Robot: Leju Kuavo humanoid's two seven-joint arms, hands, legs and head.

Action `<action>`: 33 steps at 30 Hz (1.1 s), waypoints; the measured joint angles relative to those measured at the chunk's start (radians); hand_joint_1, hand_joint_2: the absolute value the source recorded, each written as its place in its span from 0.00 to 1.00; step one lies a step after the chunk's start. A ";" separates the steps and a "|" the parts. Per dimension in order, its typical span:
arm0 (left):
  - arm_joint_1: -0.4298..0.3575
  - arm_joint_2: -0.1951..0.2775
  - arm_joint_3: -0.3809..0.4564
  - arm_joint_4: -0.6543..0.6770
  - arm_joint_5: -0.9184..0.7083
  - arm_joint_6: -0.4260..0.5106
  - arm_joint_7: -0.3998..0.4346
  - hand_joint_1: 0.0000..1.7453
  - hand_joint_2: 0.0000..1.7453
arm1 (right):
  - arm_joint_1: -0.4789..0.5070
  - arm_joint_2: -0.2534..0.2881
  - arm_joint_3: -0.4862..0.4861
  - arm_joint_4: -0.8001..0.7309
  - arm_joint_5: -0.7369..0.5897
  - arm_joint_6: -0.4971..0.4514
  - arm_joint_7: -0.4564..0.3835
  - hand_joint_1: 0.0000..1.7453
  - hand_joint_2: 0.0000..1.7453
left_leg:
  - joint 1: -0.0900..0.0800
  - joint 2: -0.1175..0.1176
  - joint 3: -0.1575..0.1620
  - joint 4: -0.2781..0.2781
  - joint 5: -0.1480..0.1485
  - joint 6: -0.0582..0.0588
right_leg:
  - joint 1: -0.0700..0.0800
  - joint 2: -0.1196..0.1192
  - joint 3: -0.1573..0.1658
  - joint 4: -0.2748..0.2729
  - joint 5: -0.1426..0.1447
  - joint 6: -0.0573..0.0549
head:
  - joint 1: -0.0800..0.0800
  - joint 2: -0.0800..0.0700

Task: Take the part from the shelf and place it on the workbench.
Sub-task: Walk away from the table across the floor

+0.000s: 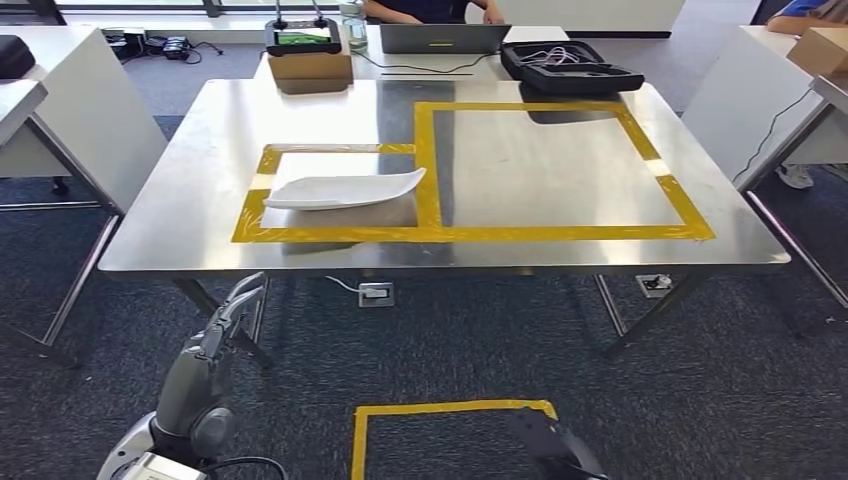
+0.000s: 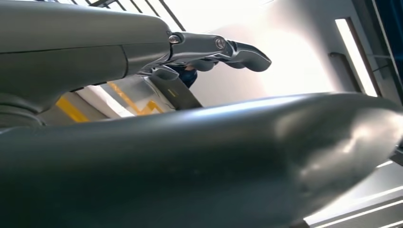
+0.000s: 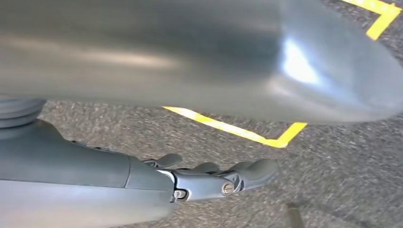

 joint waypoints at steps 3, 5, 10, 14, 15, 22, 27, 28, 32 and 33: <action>0.001 0.000 -0.001 0.002 -0.001 -0.002 0.004 0.00 0.00 | 0.000 -0.002 0.000 0.000 0.000 0.000 0.000 0.00 0.00 | -0.003 0.000 -0.029 0.003 0.020 -0.001 | 0.001 0.000 0.015 0.042 -0.003 -0.001 | 0.000 0.000; 0.001 0.000 -0.002 0.001 -0.001 -0.005 0.005 0.00 0.00 | -0.001 -0.003 0.000 0.000 -0.002 0.000 -0.001 0.00 0.00 | -0.003 0.000 -0.042 0.007 0.030 -0.006 | 0.004 0.000 0.109 -0.095 0.042 -0.010 | 0.000 0.000; -0.001 0.000 -0.006 0.002 -0.002 -0.021 0.008 0.00 0.00 | -0.001 -0.005 0.000 0.000 -0.012 -0.005 -0.004 0.00 0.00 | -0.003 0.000 -0.052 0.007 0.054 -0.034 | 0.014 0.000 0.175 -0.226 0.076 -0.039 | 0.000 0.000; -0.004 0.000 -0.007 0.007 -0.002 -0.044 0.013 0.00 0.00 | 0.002 -0.004 -0.001 0.000 -0.028 -0.008 -0.015 0.00 0.00 | 0.001 -0.002 -0.099 0.126 -0.049 -0.057 | 0.006 -0.002 0.151 -0.236 0.107 -0.062 | -0.002 0.000; -0.005 0.000 -0.009 0.010 -0.002 -0.053 0.016 0.00 0.00 | 0.004 -0.003 -0.001 0.000 -0.033 -0.010 -0.018 0.00 0.00 | 0.003 -0.002 -0.119 0.191 -0.090 -0.061 | 0.006 -0.003 0.141 -0.235 0.114 -0.064 | -0.002 0.000; -0.019 0.001 -0.019 0.016 0.000 -0.073 0.029 0.00 0.00 | 0.011 0.003 -0.004 0.000 -0.032 -0.012 -0.022 0.00 0.00 | 0.007 -0.002 0.039 0.032 -0.043 -0.059 | 0.005 -0.003 0.086 -0.210 0.144 -0.044 | -0.002 0.000; -0.015 0.003 -0.019 0.011 0.002 -0.042 0.036 0.00 0.00 | 0.004 0.002 -0.004 0.000 -0.017 -0.001 -0.016 0.00 0.00 | 0.003 -0.004 0.031 0.001 -0.024 -0.023 | 0.002 -0.002 0.068 -0.190 0.142 -0.012 | 0.000 0.000; -0.014 0.003 -0.019 0.011 0.005 -0.035 0.036 0.00 0.00 | 0.001 0.002 -0.004 -0.001 -0.015 0.001 -0.016 0.00 0.00 | 0.005 -0.003 0.024 -0.001 -0.017 -0.016 | 0.001 -0.002 0.053 -0.157 0.114 -0.008 | 0.001 0.000; -0.008 0.002 -0.017 0.015 0.021 -0.003 0.027 0.00 0.00 | -0.011 0.002 -0.002 -0.002 0.002 0.011 -0.004 0.00 0.00 | 0.002 -0.001 -0.016 0.001 0.013 -0.006 | 0.000 -0.002 -0.018 0.056 -0.015 0.000 | 0.002 0.000; -0.005 0.002 -0.015 0.017 0.025 0.006 0.022 0.00 0.00 | -0.012 0.002 0.000 -0.002 0.008 0.014 0.000 0.00 0.00 | 0.002 -0.001 -0.026 0.002 0.020 -0.007 | 0.000 -0.001 -0.005 0.054 -0.011 -0.001 | 0.002 0.000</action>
